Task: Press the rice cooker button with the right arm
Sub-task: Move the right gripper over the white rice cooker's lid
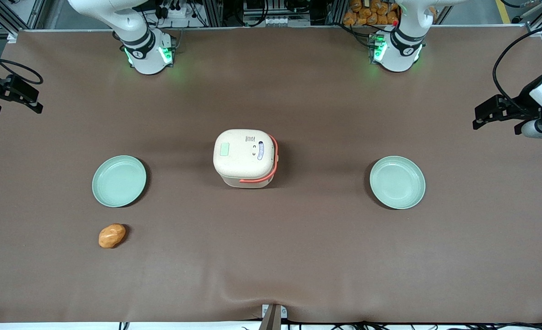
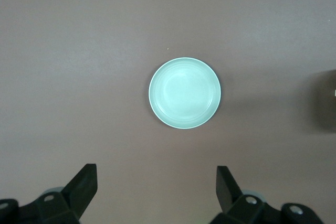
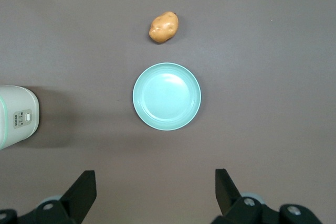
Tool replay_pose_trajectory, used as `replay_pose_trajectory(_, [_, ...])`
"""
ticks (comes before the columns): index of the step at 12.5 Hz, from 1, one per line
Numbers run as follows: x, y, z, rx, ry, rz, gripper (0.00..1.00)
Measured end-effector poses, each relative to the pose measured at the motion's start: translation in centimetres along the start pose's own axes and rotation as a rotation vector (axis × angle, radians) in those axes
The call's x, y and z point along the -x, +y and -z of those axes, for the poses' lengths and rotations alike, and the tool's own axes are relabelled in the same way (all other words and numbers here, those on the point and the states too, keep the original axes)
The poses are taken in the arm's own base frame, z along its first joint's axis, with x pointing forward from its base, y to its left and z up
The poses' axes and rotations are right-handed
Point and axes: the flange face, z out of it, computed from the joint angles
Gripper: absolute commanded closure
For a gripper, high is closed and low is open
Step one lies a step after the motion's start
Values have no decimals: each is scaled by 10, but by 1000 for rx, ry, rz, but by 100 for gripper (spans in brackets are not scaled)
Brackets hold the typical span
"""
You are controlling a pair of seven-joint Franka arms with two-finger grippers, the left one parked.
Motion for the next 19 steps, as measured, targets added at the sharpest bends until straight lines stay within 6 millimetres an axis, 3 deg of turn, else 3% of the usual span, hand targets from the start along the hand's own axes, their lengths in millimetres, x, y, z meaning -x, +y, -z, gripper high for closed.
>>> replay_pose_trajectory(8, [-5,-3,-10,5,-27,2,0])
replay_pose_trajectory(9, [-8,-8,-14,4,-34,9,6])
replay_pose_trajectory(10, [-12,-17,-19,-2,-40,22,29])
replay_pose_trajectory(13, [-25,-68,-40,-14,-59,24,91])
replay_pose_trajectory(14, [-28,-89,-47,-8,-64,30,100])
replay_pose_trajectory(19, [-28,-194,-83,-1,-107,6,100])
